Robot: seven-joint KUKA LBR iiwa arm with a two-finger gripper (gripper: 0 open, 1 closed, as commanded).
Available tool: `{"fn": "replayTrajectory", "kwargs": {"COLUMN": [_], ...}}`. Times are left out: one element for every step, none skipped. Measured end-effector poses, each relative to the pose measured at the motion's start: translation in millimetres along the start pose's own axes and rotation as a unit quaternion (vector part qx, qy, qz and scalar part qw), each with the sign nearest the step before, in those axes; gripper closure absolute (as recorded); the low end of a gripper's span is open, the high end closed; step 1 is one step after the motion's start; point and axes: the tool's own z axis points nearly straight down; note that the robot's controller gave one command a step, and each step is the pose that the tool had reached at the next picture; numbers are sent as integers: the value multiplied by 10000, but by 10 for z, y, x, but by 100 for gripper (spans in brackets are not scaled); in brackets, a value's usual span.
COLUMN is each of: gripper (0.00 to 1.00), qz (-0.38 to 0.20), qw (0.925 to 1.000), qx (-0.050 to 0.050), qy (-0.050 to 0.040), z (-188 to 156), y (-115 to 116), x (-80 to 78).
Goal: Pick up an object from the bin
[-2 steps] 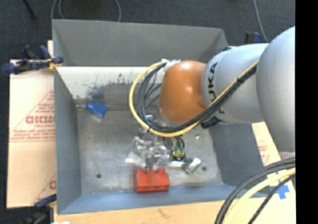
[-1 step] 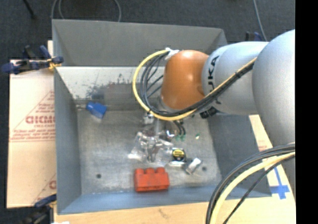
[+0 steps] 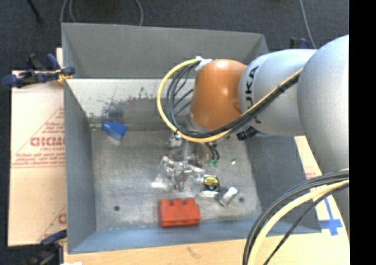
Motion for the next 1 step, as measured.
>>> {"fn": "replayTrajectory", "kwargs": {"gripper": [100], "qz": [-1343], "qw": [9908], "qx": [100], "qy": [-119], "z": [-1595], "y": [-3], "x": [292]}}
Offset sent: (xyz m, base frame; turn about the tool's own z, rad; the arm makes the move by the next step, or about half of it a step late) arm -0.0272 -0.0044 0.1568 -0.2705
